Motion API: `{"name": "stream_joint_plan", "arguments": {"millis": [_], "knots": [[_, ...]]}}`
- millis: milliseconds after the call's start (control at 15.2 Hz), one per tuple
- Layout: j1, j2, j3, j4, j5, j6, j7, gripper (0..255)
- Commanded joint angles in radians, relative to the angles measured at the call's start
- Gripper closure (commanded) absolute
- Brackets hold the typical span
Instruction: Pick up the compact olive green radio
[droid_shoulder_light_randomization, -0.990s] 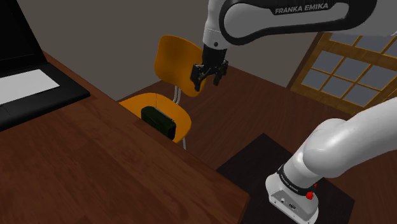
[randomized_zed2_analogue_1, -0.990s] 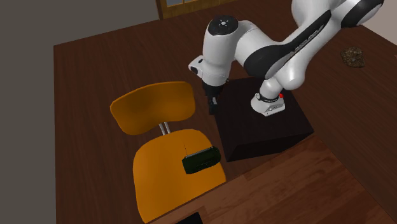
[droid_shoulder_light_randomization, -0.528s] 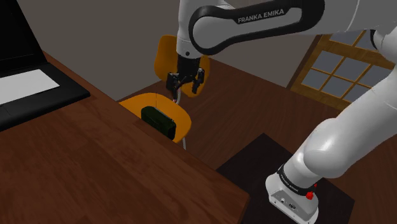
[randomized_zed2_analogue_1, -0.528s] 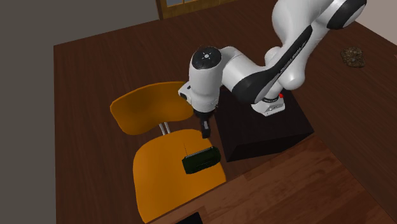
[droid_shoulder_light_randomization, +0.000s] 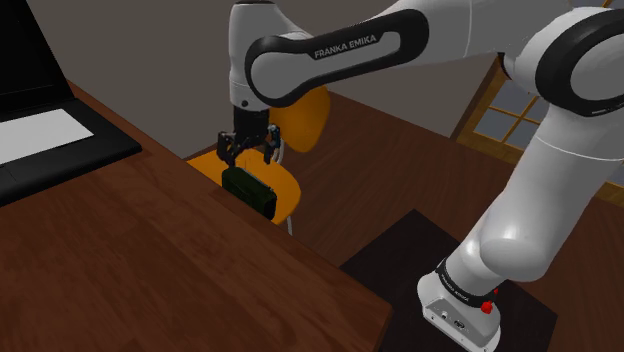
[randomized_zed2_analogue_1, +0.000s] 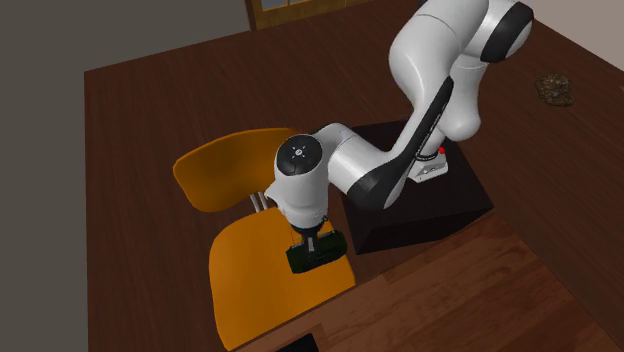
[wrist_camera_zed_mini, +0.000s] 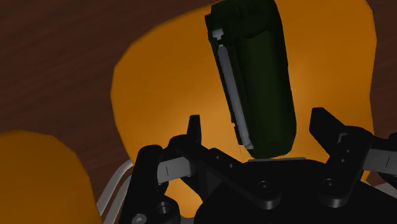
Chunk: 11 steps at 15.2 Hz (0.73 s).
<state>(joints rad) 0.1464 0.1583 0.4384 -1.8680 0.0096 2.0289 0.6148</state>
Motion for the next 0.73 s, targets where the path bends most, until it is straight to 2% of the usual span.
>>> {"name": "stream_joint_plan", "arguments": {"millis": [0,594,660], "knots": [[0.018,0.057,0.006,0.05,-0.017,0.002,0.026,0],[0.023,0.094,0.001,-0.008,-0.034,0.094,0.032,0],[0.023,0.094,0.001,-0.008,-0.034,0.094,0.032,255]]}}
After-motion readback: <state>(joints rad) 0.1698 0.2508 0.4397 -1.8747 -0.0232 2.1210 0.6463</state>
